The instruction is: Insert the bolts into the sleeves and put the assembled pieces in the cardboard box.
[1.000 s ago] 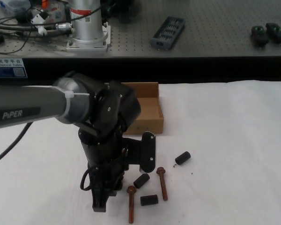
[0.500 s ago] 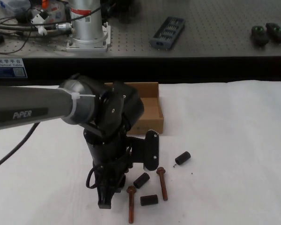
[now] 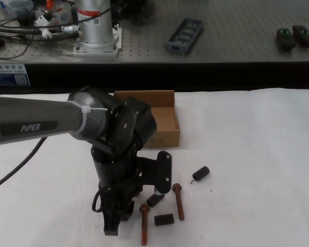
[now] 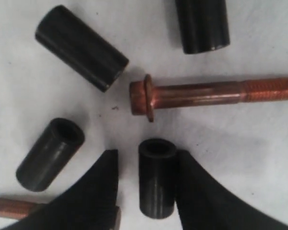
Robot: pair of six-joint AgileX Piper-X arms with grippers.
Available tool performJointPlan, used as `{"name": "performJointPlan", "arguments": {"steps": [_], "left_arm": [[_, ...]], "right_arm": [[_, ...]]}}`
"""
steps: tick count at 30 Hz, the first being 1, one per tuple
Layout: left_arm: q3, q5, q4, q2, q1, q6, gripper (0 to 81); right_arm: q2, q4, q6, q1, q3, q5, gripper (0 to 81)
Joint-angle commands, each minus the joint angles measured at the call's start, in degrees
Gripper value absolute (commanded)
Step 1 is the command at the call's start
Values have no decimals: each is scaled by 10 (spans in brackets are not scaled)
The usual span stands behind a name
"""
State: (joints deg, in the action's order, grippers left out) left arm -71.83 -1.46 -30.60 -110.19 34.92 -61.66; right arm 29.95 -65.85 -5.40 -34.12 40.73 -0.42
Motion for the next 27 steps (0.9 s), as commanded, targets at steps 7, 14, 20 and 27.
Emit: {"name": "performJointPlan", "arguments": {"steps": [7, 14, 20, 27], "left_arm": [[5, 3, -24, -7, 2, 30, 165], [5, 71, -4, 4, 2, 60, 6], [5, 83, 33, 60, 2, 201, 6], [5, -59, 35, 149, -5, 425, 6]], "right_arm": [[-4, -2, 1, 3, 1, -1, 29], [-4, 17, 0, 3, 1, -1, 29], [-4, 94, -1, 3, 1, -1, 29], [-4, 191, -1, 3, 1, -1, 29]]}}
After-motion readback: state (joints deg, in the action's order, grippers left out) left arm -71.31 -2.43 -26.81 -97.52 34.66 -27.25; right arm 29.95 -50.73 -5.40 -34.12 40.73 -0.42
